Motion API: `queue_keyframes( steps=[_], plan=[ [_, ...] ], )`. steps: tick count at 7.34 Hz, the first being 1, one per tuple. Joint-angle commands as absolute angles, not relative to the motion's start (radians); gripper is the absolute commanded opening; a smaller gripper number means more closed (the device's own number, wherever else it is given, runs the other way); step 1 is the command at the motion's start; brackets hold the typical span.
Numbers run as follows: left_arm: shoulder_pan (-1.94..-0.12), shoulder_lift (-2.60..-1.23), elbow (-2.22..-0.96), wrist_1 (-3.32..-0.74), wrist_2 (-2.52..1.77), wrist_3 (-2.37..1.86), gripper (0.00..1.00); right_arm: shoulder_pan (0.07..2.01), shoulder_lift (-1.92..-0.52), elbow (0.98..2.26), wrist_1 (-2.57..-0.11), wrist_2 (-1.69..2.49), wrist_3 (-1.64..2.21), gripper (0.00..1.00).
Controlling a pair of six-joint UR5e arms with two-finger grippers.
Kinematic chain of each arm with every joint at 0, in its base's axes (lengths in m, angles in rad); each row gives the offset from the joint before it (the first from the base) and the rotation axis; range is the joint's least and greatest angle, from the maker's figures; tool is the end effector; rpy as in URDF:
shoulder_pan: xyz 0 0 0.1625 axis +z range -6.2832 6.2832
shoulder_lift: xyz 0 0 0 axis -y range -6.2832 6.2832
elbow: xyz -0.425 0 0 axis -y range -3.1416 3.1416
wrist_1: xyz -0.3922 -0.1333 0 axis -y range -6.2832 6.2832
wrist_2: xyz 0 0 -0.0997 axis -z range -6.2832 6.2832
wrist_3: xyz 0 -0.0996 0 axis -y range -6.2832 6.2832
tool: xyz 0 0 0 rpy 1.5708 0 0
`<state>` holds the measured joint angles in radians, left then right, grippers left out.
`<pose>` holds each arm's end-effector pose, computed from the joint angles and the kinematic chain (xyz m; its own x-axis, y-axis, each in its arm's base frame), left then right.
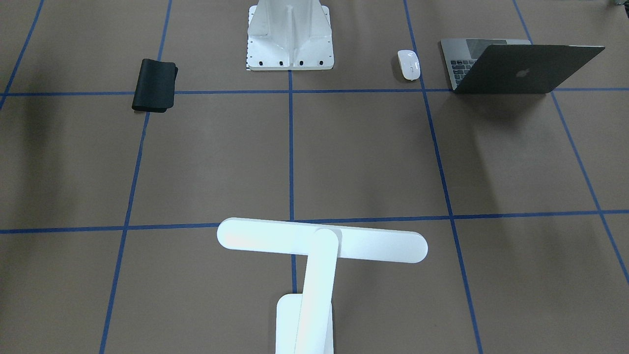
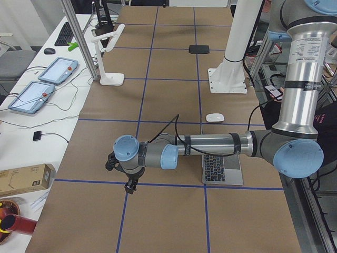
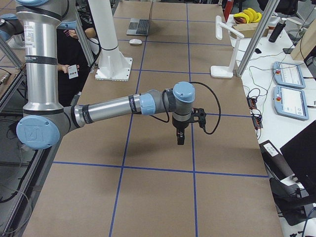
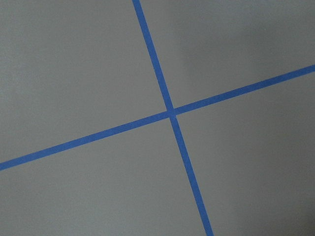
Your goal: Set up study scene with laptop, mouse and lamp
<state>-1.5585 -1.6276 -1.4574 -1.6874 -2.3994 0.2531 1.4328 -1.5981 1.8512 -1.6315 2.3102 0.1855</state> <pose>-0.0535 -0.5200 0.6702 0.6507 0.3008 -0.6972 -0.1810 0.9532 0.2423 -0.0005 -0.4846 0.5423 0.7268 -0.0460 0.6853 0.0010 0.9978 0.0659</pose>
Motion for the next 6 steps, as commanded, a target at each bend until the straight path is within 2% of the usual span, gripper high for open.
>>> queue_keyframes(
  steps=[1, 3, 5, 6],
  plan=[
    [-1.559, -1.628, -1.457, -1.687, -2.401, 0.252, 1.00, 1.433, -1.595, 1.848, -1.629, 2.313, 0.173, 1.00],
    [-1.557, -1.629, -1.492, -1.677, -2.404, 0.252, 1.00, 1.416, -1.580, 1.864, -1.625, 2.304, 0.192, 1.00],
    [-1.555, -1.614, -1.644, -1.591, -2.404, 0.198, 1.00, 1.417, -1.551, 1.916, -1.617, 2.303, 0.335, 1.00],
    [-1.552, -1.576, -1.764, -1.571, -2.405, 0.189, 1.00, 1.417, -1.546, 1.936, -1.606, 2.310, 0.345, 1.00]
  ],
)
